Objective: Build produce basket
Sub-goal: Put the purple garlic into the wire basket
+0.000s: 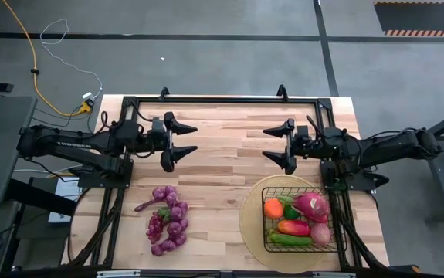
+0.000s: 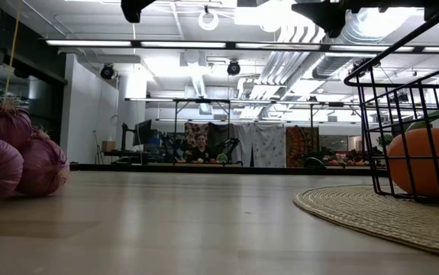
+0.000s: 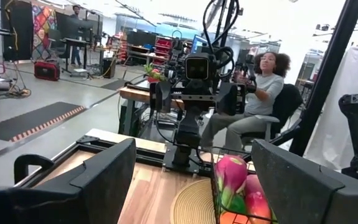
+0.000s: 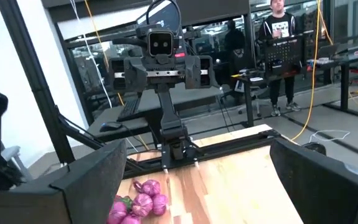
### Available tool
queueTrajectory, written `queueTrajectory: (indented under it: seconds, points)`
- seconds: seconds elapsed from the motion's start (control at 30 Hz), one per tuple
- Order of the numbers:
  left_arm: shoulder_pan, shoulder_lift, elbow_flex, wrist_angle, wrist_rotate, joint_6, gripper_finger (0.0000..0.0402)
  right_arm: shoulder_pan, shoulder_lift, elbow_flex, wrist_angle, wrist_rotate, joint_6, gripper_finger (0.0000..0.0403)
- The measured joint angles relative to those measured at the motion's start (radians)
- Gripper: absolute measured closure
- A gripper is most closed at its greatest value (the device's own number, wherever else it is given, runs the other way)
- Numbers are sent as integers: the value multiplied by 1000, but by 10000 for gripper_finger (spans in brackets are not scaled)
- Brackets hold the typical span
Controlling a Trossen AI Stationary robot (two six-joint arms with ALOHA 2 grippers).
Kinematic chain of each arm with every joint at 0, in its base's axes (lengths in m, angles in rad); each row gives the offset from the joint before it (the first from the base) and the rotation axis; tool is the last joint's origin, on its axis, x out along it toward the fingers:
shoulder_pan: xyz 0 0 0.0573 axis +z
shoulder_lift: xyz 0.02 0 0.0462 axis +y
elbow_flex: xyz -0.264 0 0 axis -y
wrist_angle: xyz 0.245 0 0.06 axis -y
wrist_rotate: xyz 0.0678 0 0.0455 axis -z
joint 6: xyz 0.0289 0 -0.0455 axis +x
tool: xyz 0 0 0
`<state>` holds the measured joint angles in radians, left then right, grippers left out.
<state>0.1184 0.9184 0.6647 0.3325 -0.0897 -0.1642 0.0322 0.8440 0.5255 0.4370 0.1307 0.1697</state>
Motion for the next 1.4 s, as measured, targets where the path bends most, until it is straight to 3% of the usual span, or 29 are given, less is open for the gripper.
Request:
queueTrajectory:
  seconds: [0.27, 0.83, 1.17, 1.4]
  points:
    - [0, 0, 0, 4, -9, 2, 92, 0, 0, 0, -1, 1, -73, 18]
    - [-2, 0, 0, 6, -28, -7, 92, 0, 0, 0, 11, 2, -55, 18]
    - [-2, 0, 70, -76, -48, 44, 90, 0, 0, 1, 40, 2, -39, 18]
    - [-2, 0, 78, -183, -29, -97, 63, 0, 0, 1, 39, 2, 16, 18]
